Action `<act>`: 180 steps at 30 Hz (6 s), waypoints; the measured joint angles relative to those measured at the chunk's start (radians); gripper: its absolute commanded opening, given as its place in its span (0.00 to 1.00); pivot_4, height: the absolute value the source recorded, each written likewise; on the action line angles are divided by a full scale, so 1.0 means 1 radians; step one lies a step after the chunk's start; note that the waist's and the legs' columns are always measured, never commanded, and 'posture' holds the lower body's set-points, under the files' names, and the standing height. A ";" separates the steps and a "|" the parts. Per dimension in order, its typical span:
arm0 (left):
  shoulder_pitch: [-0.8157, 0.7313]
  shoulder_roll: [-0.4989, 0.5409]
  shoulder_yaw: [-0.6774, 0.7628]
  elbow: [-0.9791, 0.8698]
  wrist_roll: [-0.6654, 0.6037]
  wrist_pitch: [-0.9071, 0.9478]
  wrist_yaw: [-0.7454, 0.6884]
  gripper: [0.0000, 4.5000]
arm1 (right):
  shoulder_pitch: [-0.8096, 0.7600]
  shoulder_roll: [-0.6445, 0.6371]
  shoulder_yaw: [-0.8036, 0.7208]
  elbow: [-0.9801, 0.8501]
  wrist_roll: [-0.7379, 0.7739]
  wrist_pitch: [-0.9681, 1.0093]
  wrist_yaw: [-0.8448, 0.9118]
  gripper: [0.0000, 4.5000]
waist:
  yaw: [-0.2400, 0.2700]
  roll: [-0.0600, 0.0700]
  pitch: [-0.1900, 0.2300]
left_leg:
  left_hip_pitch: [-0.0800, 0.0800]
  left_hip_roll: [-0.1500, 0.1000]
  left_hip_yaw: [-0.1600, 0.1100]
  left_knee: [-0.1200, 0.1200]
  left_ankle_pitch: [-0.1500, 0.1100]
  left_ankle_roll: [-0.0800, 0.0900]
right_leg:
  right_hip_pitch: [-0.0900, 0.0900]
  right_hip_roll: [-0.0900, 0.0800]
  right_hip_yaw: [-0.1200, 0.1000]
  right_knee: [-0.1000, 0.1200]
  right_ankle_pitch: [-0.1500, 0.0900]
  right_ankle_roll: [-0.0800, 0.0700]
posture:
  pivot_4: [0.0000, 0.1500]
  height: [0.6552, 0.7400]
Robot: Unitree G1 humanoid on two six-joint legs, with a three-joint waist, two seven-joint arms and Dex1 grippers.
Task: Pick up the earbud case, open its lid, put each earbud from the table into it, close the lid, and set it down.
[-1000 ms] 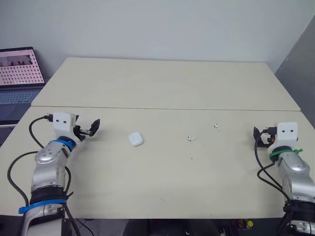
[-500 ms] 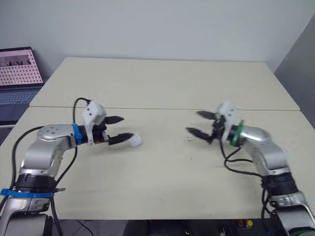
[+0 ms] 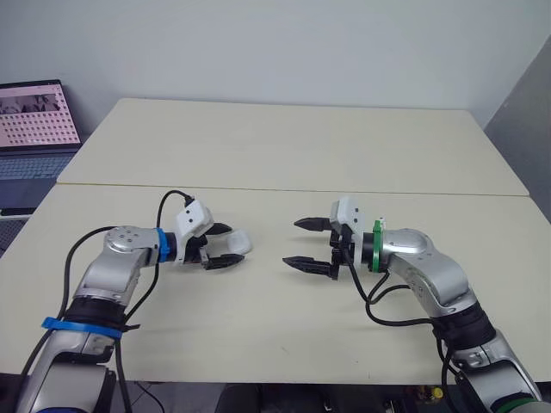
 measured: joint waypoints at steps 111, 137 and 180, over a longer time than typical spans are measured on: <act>-0.373 -0.082 -0.142 0.067 0.132 -0.399 -0.175 0.51 | -0.262 0.042 0.163 0.121 -0.350 -0.002 -0.129 0.20 | -0.003 0.000 0.000 | -0.008 0.000 -0.001 0.001 0.000 0.000 | -0.008 0.001 0.000 0.002 0.002 -0.003 | 1.00 1.00; -0.310 -0.122 0.052 0.012 -0.111 0.119 -0.114 0.17 | -0.100 -0.033 -0.113 0.056 -0.215 0.011 -0.117 1.00 | -0.002 0.000 0.000 | -0.009 0.000 -0.003 0.001 0.000 0.000 | -0.008 0.000 -0.002 0.003 0.003 -0.004 | 1.00 1.00; 0.025 -0.282 0.228 -0.406 -0.270 0.281 0.395 0.17 | 0.012 -0.103 -0.072 0.083 -0.052 0.107 -0.096 1.00 | -0.007 -0.001 0.000 | 0.000 0.000 0.001 0.001 0.002 0.002 | -0.006 0.001 0.002 0.012 -0.002 -0.003 | 1.00 1.00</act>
